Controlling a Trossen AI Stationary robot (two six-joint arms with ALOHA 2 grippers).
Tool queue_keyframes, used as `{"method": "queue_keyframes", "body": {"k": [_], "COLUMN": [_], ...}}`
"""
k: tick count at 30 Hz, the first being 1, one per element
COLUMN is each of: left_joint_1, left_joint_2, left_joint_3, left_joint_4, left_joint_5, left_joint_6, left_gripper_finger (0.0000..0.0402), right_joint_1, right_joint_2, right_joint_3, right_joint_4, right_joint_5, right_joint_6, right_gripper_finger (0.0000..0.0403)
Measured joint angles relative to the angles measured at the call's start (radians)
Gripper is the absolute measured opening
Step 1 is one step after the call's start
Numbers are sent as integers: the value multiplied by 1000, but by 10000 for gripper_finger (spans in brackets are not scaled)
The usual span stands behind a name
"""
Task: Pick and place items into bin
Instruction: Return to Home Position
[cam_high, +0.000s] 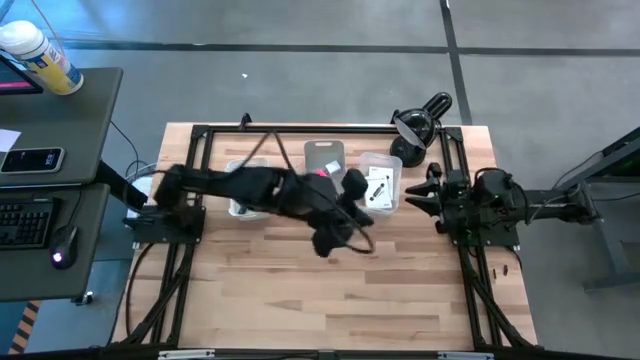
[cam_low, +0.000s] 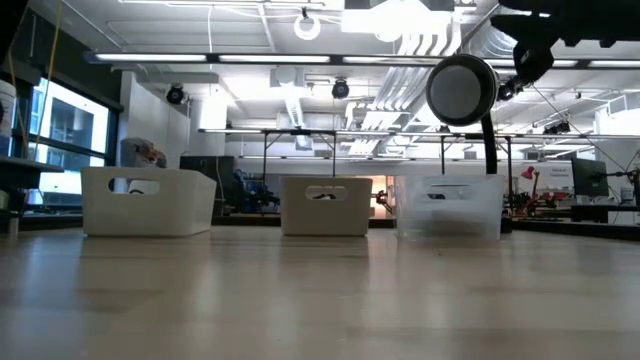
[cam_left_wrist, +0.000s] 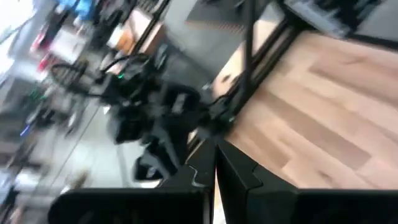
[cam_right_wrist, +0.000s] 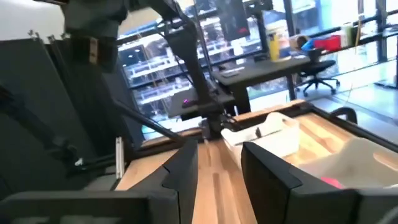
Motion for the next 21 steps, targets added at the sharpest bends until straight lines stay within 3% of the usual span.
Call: {"method": "queue_keyframes", "body": {"k": [3, 6, 12, 15, 18, 21], "left_joint_1": [70, 143, 283, 359, 438, 519], "left_joint_2": [-102, -243, -547, -685, -782, -853], "left_joint_3": [-183, -466, -1029, -1244, -1421, -1573], "left_joint_4": [113, 339, 824, 1011, 1150, 1298], "left_joint_5": [146, 238, 344, 381, 506, 617], "left_joint_6": [39, 48, -17, -66, -121, -184], "left_gripper_finger": [3, 3, 3, 3, 3, 3], "right_joint_1": [3, 3, 3, 5, 10, 5], "right_joint_2": [1, 0, -2, -5, -6, -6], "right_joint_3": [0, 1, 1, 1, 1, 1], "right_joint_4": [27, 39, 36, 62, 100, 88], "right_joint_5": [1, 12, 176, 149, 90, 100], "right_joint_6": [-22, -44, 63, 45, -69, -111], "right_gripper_finger": [114, 114, 114, 114, 114, 114]}}
